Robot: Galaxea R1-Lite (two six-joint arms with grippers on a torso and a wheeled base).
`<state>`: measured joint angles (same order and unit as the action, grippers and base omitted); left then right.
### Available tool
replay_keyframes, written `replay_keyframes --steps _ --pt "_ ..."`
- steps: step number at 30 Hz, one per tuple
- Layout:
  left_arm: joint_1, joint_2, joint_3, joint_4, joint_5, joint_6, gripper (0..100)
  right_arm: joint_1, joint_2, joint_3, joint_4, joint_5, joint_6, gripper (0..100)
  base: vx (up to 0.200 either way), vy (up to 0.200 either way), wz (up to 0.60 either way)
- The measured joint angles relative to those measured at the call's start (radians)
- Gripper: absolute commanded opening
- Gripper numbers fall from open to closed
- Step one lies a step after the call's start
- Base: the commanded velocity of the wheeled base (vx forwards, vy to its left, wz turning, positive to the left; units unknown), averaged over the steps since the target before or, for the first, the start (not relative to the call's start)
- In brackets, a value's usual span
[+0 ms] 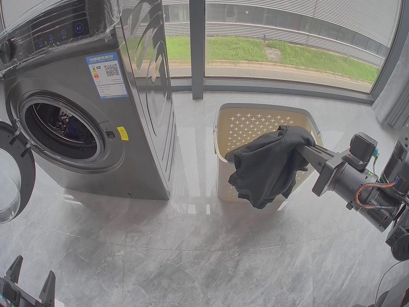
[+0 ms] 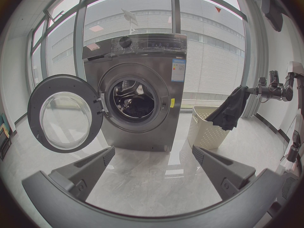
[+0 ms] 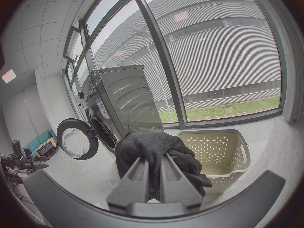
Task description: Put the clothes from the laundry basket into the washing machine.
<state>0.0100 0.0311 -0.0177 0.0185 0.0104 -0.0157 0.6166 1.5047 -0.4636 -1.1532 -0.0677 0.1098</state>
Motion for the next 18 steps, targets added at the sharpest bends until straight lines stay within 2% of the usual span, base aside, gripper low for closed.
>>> replay_keyframes --steps 18 --pt "-0.005 -0.016 0.0 -0.017 -0.005 -0.005 100 0.028 0.011 0.007 -0.008 0.0 0.001 0 0.0 0.2 0.0"
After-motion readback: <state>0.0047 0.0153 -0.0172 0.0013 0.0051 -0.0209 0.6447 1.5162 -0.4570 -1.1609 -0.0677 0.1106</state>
